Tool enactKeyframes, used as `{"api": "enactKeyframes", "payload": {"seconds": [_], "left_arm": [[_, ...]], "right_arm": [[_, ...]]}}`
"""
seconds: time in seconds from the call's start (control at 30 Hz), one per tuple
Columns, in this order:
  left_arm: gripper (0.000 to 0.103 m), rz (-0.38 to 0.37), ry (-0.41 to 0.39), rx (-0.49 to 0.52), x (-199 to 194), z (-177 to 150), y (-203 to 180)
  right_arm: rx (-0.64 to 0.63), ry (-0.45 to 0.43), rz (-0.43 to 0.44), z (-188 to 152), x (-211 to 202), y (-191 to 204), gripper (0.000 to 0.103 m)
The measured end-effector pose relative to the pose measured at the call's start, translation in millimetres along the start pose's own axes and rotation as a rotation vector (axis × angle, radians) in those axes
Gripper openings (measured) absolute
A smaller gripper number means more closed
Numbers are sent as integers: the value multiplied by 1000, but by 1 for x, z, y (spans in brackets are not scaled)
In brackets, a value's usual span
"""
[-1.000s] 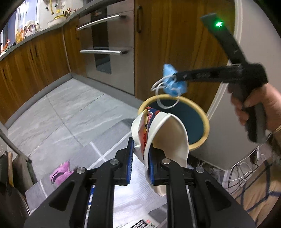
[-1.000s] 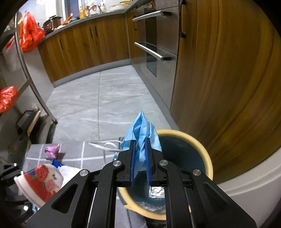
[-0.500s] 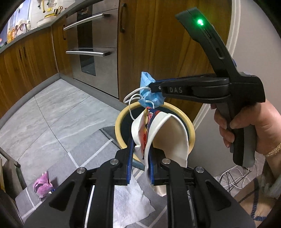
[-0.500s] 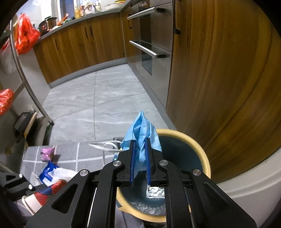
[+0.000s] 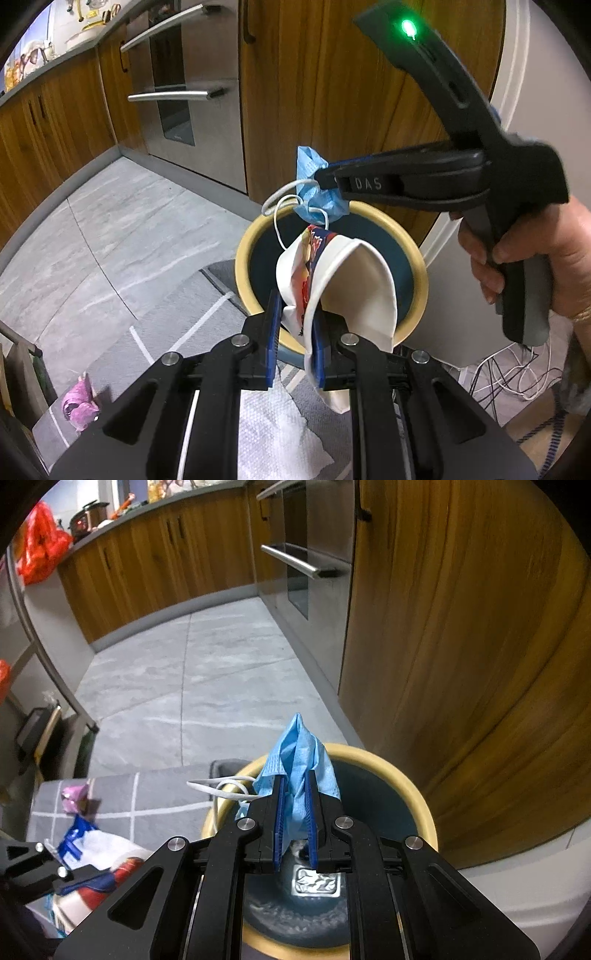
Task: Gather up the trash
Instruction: 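Carry the paper cup with the left tool while the right tool carries the mask over the bin, then open both tools to drop the cup and mask into the bin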
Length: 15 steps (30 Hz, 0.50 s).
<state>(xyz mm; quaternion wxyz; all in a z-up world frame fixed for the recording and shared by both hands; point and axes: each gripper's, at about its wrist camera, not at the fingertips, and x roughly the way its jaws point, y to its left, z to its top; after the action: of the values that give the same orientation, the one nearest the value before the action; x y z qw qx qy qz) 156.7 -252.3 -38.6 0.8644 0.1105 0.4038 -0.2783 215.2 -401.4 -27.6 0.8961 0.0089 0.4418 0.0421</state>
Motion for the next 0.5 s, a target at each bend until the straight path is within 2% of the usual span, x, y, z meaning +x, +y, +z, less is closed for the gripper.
{"api": "enactKeyframes", "payload": {"seconds": [0.17,0.27,0.5], "left_arm": [[15,-18,36,-3,30,4,-6],[15,-13,57,4,48,5,-10],[15,13,91,33,79,5,-17]], "right_arm": [[30,39,-28,-3,15,-14,12],[79,75,-42,-7,25,-26,12],[103,134,-71,-16,42,-34,12]]}}
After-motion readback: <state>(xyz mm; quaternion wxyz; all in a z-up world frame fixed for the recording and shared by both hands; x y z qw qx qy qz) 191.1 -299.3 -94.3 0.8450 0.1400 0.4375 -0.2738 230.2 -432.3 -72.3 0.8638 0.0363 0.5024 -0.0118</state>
